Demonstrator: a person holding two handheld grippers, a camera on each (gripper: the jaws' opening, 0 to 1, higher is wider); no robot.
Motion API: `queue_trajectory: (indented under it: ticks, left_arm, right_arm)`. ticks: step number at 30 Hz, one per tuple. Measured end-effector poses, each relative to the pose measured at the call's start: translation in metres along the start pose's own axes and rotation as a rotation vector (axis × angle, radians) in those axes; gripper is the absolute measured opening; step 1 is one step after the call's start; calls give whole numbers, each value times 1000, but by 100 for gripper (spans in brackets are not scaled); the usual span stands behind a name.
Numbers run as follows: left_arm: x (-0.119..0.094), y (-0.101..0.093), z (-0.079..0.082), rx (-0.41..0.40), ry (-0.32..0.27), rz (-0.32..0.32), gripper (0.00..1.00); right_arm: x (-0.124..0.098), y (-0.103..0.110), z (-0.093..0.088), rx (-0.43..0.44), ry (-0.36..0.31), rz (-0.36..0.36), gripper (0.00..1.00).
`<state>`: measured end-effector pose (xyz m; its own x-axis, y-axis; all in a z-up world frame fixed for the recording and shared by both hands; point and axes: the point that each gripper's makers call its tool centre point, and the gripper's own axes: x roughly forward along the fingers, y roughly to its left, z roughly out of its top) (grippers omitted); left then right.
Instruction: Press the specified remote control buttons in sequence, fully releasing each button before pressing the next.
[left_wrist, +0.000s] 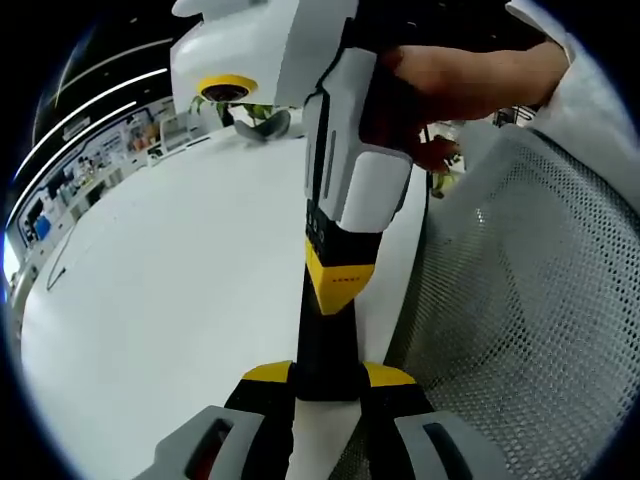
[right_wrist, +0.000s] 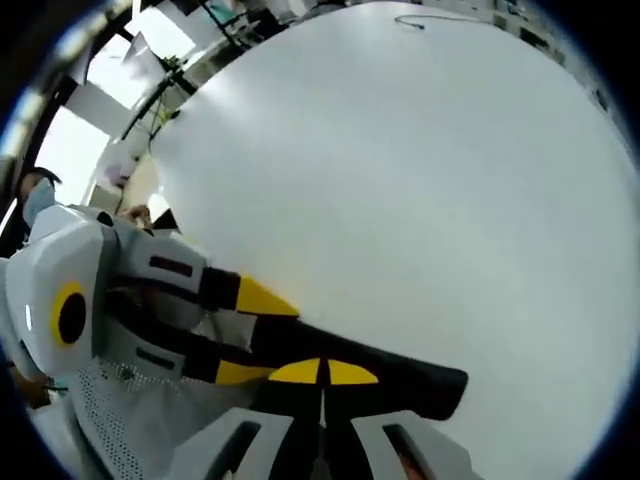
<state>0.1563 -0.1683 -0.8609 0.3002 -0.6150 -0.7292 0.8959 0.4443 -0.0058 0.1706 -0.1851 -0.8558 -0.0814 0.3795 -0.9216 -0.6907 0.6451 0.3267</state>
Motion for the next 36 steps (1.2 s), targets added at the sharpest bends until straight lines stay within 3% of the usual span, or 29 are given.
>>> queue_trajectory:
  ticks: [9, 15, 36]
  left_arm:
    - [0, 0, 0, 0, 1, 0, 24]
    - [0, 0, 0, -2, 1, 0, 24]
    - [0, 0, 0, 1, 1, -1, 24]
  right_arm:
    - [-1, -1, -1, 33, 0, 28, 0]
    - [-1, 2, -1, -10, -4, 2, 0]
    - [-1, 1, -2, -29, 9, -1, 0]
